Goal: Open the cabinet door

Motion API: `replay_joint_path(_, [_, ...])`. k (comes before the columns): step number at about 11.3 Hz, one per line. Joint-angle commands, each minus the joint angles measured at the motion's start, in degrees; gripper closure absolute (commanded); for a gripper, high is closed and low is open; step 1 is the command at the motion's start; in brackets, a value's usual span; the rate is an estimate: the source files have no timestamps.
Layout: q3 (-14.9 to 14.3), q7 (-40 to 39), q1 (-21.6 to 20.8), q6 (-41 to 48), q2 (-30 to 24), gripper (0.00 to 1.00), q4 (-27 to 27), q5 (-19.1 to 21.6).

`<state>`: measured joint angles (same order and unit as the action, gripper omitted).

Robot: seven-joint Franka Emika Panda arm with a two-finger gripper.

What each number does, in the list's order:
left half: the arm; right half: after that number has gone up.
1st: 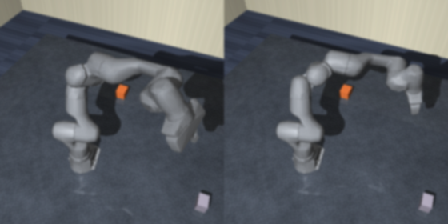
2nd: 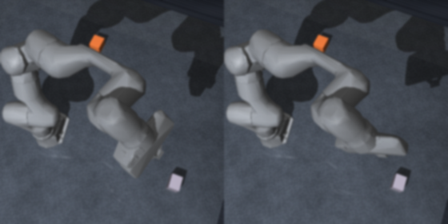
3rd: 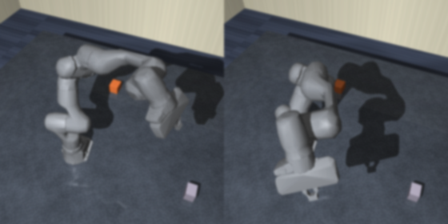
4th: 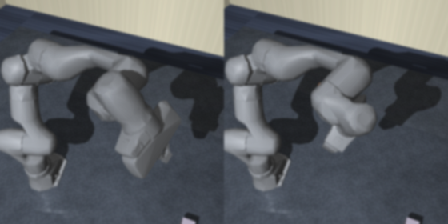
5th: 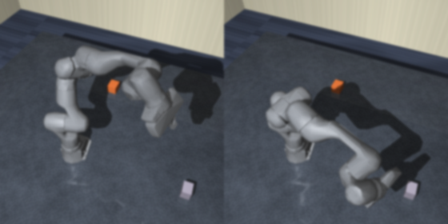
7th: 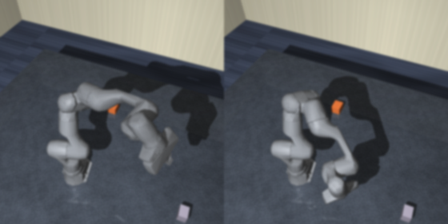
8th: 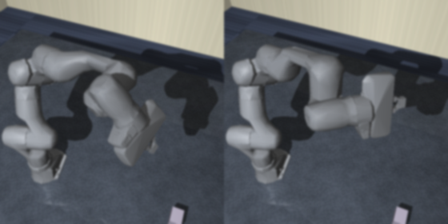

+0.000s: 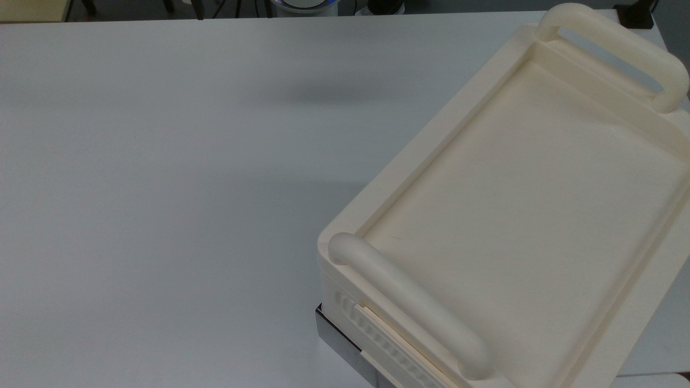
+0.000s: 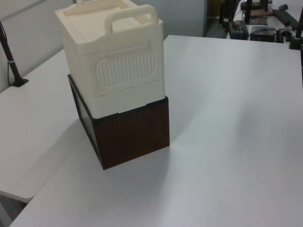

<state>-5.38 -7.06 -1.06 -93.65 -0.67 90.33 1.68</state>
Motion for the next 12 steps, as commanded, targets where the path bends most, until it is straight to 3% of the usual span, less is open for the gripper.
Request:
replay_joint_path(1, [-0.16,1.09,-0.87,-0.84,-1.53,0.00,1.52,-0.98])
replay_joint_path(4, [-0.16,-0.31,-0.87,-0.92,-1.44,0.00,1.60,-0.89])
replay_joint_path(12, [-0.16,-18.40,-0.34,1.36,-1.61,0.00,1.52,-1.24])
